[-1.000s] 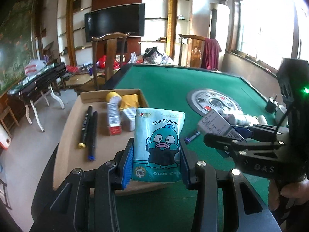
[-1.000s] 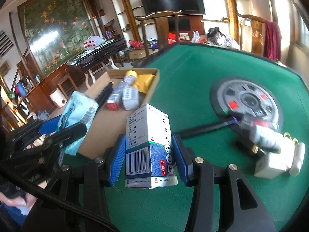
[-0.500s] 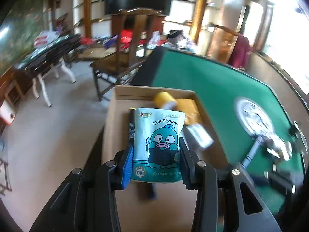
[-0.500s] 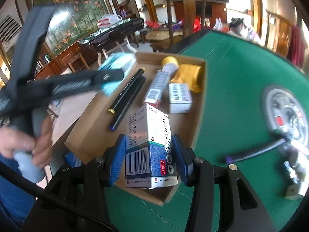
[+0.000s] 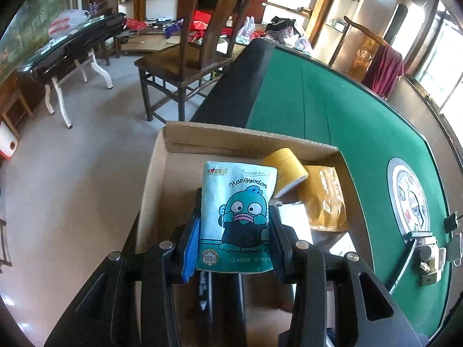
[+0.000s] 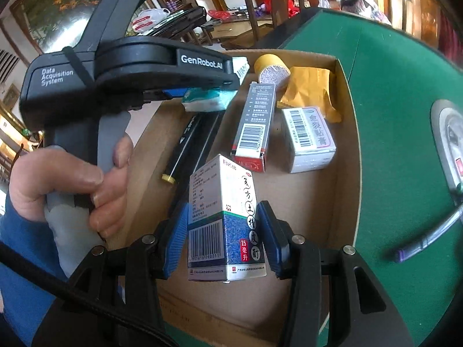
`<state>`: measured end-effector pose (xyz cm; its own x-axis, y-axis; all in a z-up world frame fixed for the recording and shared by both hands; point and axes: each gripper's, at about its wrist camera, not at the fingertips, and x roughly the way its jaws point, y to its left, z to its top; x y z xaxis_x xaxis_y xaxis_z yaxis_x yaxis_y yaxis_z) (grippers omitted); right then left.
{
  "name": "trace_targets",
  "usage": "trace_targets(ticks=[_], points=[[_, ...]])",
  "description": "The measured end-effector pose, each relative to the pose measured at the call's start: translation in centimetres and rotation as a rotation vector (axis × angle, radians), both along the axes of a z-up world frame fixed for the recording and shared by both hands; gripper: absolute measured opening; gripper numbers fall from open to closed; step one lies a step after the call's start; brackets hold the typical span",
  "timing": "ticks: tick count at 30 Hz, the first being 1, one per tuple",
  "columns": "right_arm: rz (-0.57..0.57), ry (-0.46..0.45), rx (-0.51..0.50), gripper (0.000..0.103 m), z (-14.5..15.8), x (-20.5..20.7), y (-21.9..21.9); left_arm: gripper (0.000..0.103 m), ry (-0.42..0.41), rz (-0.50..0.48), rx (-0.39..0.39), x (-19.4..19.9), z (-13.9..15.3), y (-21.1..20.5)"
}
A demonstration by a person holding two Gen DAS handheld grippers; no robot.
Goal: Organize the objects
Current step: 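Lower the tissue pack and white box into the tray and open both tools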
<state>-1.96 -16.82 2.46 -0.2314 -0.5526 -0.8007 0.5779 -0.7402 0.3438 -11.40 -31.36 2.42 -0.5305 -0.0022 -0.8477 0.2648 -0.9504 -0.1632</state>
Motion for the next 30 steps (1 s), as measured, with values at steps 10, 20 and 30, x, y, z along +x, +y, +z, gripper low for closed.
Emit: trace_targets(ticks=[10, 20, 30], points=[[-0.027, -0.005, 0.006, 0.047, -0.7, -0.9, -2.0, 0.039, 0.011, -0.016, 0.002, -0.6, -0.1, -0.1], [-0.021, 0.081, 0.074, 0.047, -0.2, -0.2, -3.1, 0.044, 0.072, -0.005, 0.034, 0.3, 0.8, -0.6], [-0.021, 0.106, 0.035, 0.053, 1.6, 0.4, -2.1, 0.044, 0.081, -0.004, 0.039, 1.1, 1.9, -0.2]])
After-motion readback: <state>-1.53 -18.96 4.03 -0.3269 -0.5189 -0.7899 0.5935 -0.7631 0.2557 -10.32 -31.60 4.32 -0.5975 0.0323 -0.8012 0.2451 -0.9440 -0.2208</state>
